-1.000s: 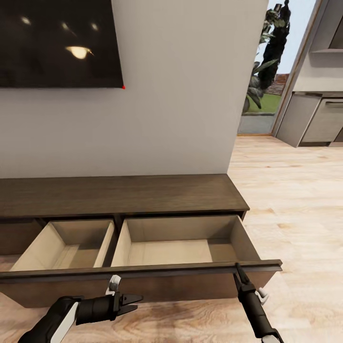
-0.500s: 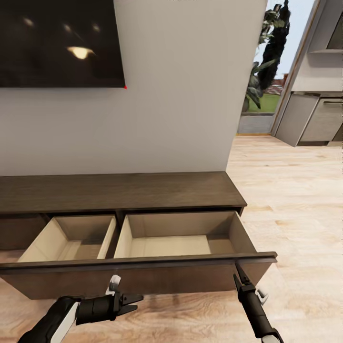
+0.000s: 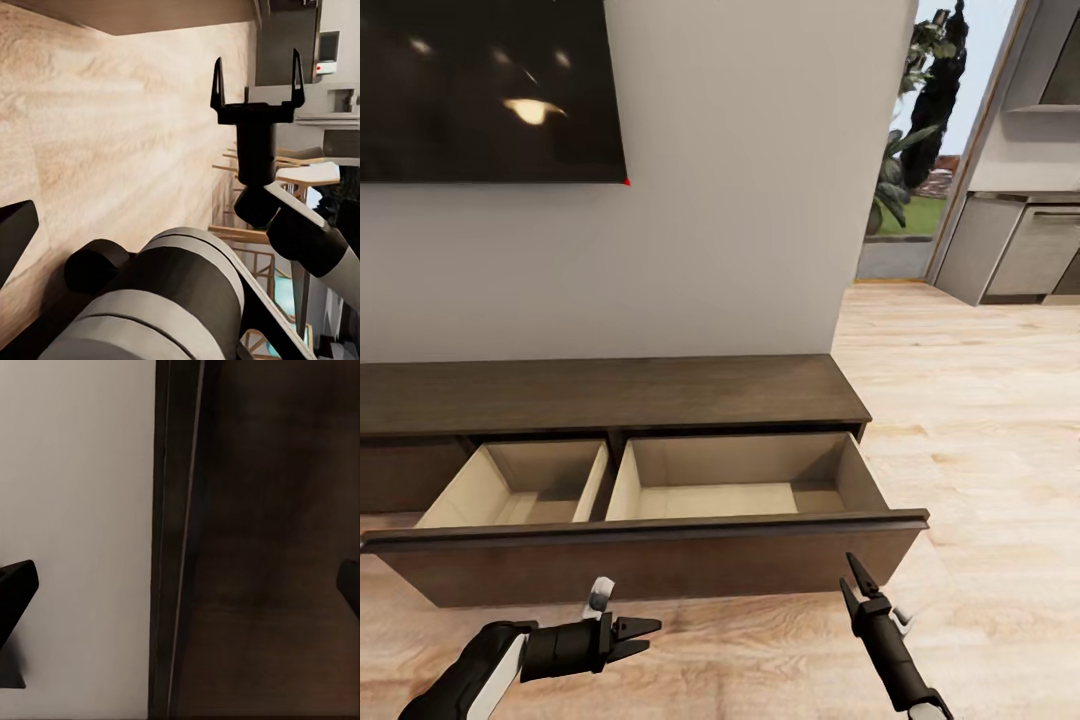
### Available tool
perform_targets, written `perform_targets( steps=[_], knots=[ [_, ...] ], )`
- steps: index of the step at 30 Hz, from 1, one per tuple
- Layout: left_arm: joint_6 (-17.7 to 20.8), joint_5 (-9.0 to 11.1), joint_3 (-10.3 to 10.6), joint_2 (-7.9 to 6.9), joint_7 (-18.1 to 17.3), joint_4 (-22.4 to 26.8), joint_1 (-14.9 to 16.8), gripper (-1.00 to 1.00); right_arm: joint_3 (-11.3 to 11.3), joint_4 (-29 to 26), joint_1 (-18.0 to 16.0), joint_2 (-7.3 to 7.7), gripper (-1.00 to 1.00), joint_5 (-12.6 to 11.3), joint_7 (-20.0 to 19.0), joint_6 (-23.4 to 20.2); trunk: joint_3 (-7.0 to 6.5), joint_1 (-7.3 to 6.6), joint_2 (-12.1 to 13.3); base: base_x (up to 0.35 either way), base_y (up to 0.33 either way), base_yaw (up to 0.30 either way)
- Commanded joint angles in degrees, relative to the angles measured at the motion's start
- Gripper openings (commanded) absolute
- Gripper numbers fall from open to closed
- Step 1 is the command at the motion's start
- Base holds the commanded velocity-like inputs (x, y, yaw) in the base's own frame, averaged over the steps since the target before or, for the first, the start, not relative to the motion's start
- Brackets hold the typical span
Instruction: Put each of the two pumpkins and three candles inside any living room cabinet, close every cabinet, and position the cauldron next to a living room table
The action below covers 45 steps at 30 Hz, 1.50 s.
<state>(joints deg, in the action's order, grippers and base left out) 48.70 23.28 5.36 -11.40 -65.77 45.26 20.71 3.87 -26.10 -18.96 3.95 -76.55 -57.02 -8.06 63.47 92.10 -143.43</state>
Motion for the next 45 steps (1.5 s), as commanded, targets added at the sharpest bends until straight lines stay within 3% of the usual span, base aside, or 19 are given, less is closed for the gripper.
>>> perform_targets(
  steps=[1, 4, 9, 12, 14, 20, 24, 28, 32, 35, 37, 45],
  knots=[
    [0.40, 0.35, 0.15, -0.08, 0.00, 0.02, 0.03, 1.00, -0.07, 0.02, -0.02, 0.00, 1.00, -0.46, -0.12, -0.78, 0.05, -0.01, -0.02, -0.009, 0.000, 0.000],
    [0.51, 0.44, -0.12, -0.19, -0.08, 0.24, 0.03, 1.00, -0.13, 0.07, -0.02, 0.10, 1.00, -0.30, -0.15, -1.96, 0.05, -0.01, -0.02, -0.005, 0.000, 0.000],
    [1.29, 0.48, -0.48, -0.43, -0.14, 0.81, 0.10, 1.00, -0.20, 2.81, 0.26, 0.45, 1.00, 0.95, -0.62, -8.23, -0.62, -0.09, 0.02, -0.001, 0.000, 0.000],
    [1.57, 0.29, -0.40, -0.40, 0.16, 0.92, 0.11, 1.00, -0.20, 8.46, 0.31, 0.53, 1.00, 5.97, -0.67, -10.44, -1.28, -0.17, 0.06, 0.000, 0.000, 0.000],
    [1.93, 0.23, -0.37, -0.44, 0.37, 0.95, 0.11, 1.00, -0.17, 12.87, 0.32, 0.70, 1.00, 11.18, -0.48, -11.02, -1.72, -0.22, 0.09, 0.000, 0.000, 0.000],
    [3.36, 0.25, -0.24, -1.34, 2.71, 0.71, 0.13, 1.00, -0.18, 15.93, 0.33, 1.86, 1.00, 17.74, 0.53, -11.27, -3.05, -0.37, 0.17, 0.000, 0.000, 0.000],
    [3.56, 0.51, 0.09, -1.34, 6.38, 0.43, 0.12, 1.00, -0.18, 16.33, 0.33, 3.35, 1.00, 19.85, 5.12, -10.86, -3.86, -0.87, 1.00, 0.000, 0.000, 0.000],
    [3.59, 0.54, 0.14, -1.16, 10.19, 0.37, 0.12, 1.00, -0.18, 16.39, 0.33, 3.58, 1.00, 20.85, 7.92, -9.02, -4.57, -1.74, 2.60, 0.000, 0.000, 0.000],
    [3.58, 0.61, 0.04, -0.75, 15.51, 0.29, 0.12, 1.00, -0.18, 16.36, 0.33, 3.53, 1.00, 24.19, 8.99, -7.62, -5.29, -2.62, 4.21, 0.000, 0.000, 0.000],
    [3.52, 0.58, 0.04, 0.60, 21.28, 0.27, 0.12, 1.00, -0.12, 16.37, 0.33, 3.31, 1.00, 27.29, 10.28, -5.33, -5.83, -3.28, 5.41, 0.000, 0.000, 0.000],
    [3.50, 0.53, 0.02, 1.54, 24.39, 0.27, 0.12, 1.00, -0.15, 16.36, 0.33, 3.26, 1.00, 27.91, 10.88, -4.32, -6.19, -3.72, 6.21, 0.000, 0.000, 0.000],
    [3.10, 0.49, 0.13, 4.51, 30.07, 0.23, 0.12, 1.00, -0.29, 16.19, 0.33, 3.17, 1.00, 30.26, 11.24, -0.71, -7.63, -5.48, 9.42, 0.000, 0.000, 0.000]
  ],
)
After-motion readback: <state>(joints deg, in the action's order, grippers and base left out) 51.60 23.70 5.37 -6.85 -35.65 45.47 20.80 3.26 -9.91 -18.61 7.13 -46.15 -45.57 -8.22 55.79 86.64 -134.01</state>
